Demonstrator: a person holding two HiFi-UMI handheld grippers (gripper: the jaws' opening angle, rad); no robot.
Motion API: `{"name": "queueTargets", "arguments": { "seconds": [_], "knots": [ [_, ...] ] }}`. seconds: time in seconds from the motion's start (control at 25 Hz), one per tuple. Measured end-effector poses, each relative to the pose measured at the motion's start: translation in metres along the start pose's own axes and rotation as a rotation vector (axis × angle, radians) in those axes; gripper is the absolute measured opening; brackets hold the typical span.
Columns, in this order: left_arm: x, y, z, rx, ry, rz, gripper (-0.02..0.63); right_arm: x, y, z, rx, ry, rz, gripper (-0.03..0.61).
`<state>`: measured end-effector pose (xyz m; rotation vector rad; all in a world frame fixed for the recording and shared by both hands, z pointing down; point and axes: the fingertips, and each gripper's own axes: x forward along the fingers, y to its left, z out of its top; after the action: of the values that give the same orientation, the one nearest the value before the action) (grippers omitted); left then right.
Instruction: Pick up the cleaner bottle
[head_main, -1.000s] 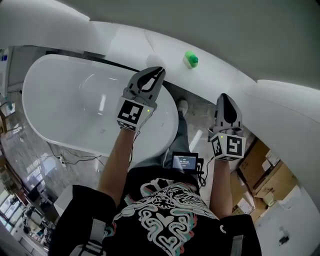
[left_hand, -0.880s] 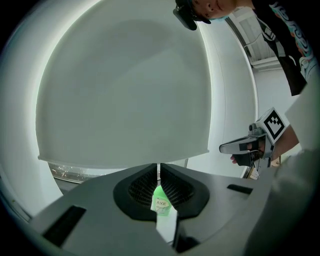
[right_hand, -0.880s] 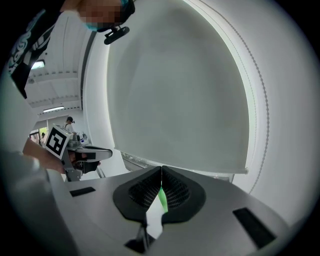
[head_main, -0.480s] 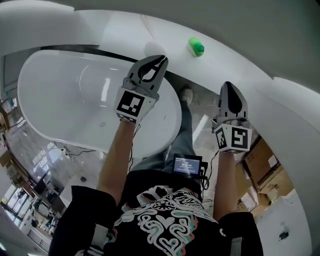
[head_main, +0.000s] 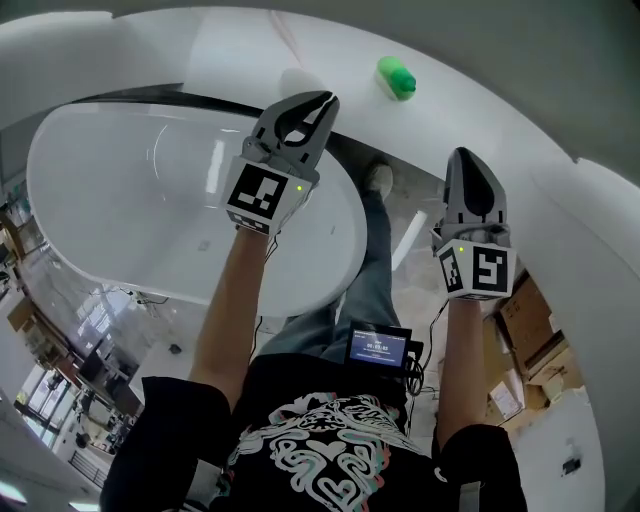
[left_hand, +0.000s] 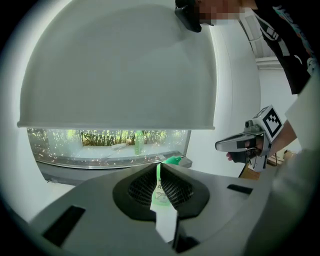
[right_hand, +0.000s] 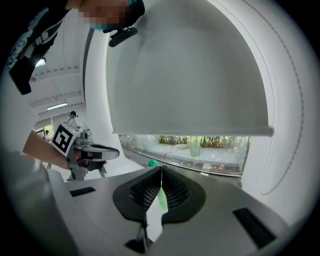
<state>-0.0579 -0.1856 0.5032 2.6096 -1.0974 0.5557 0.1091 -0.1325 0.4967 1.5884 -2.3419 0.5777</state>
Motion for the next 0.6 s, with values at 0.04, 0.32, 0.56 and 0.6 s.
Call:
{"name": "queueTargets", "arguments": {
  "seconds": [0.04,0.32,0.56,0.6],
  "knots": [
    [0.005,-0.001,-0.003,0.012,0.003,-0.010,0.017,0.003,-0.002,-0.003,-0.003,0.000,0.002,0.026],
    [0.035,0.001,-0.021,0.047,0.009,-0.049,0.017,0.019,-0.013,-0.026,-0.020,0.001,0.026,0.026],
    [0.056,-0.003,-0.029,0.085,-0.023,-0.085,0.017,0.030,-0.021,-0.043,-0.012,0.001,0.026,0.026],
    [0.060,-0.005,-0.031,0.093,-0.034,-0.096,0.017,0.031,-0.022,-0.046,-0.008,0.001,0.024,0.028]
  ]
}}
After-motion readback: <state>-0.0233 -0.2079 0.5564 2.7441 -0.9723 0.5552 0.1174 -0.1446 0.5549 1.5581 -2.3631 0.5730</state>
